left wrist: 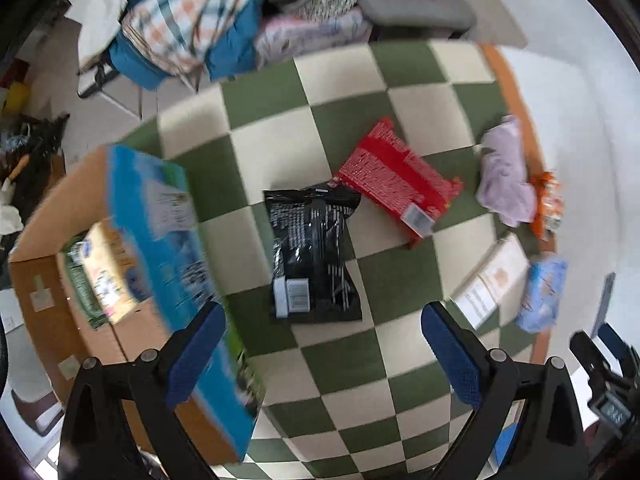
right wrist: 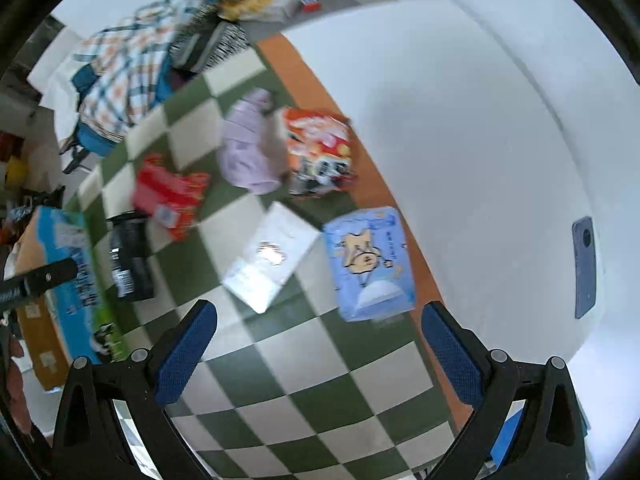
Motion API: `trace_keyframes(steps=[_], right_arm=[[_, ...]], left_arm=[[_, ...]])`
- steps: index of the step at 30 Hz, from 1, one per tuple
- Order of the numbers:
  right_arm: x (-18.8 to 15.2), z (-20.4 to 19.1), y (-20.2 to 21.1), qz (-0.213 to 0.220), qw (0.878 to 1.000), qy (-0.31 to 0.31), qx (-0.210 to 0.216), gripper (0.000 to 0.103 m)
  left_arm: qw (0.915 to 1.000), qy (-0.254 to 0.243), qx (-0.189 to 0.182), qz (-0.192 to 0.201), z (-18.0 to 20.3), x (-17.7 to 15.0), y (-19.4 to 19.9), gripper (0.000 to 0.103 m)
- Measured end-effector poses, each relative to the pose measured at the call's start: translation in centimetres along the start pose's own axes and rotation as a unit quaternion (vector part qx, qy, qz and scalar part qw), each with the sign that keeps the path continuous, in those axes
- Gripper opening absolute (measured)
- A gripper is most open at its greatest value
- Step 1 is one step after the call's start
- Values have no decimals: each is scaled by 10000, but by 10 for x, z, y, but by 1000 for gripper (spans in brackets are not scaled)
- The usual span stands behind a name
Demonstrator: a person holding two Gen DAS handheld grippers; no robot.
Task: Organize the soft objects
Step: 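Grasp the black snack bag with the left tool while the right tool grasps the blue tissue pack, then carry both packs into the box and open both tools to release them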
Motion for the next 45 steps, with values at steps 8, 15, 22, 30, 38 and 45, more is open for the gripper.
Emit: trace_keyframes(steps=[8, 15, 22, 30, 38, 45], right_arm=[[23, 26, -58, -483, 9986, -223, -26, 103], [37, 34, -94, -810, 9964, -262, -38, 103], [45, 38, -126, -1110, 9934, -298, 20, 103], [45, 53, -147, -1186, 9920, -422, -110, 69], [44, 54, -133, -1107, 9927, -442, -181, 47], [35, 50, -94, -943, 9944, -474, 36, 41]], left_arm=[[9976, 135, 313, -600, 0, 43, -65, 101], [9957, 249, 210, -862, -7, 49, -94, 100], [9975, 403, -108, -572, -11, 49, -90, 64], [9984, 368, -24, -422, -10, 38, -88, 52], [9990, 283, 44, -334, 11, 32, -70, 49], [9993, 108, -344, -41, 24, 3, -35, 49]])
Point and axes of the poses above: each gripper's, at about its wrist camera, not at the fingertips, and y roughly against the way its jaws point, z to its right, x to its top, the point moved 4 cm from there along -y, roughly the way its jaws point, and after that the axes turned 12 degrees about -z, right-handed, at the moved point
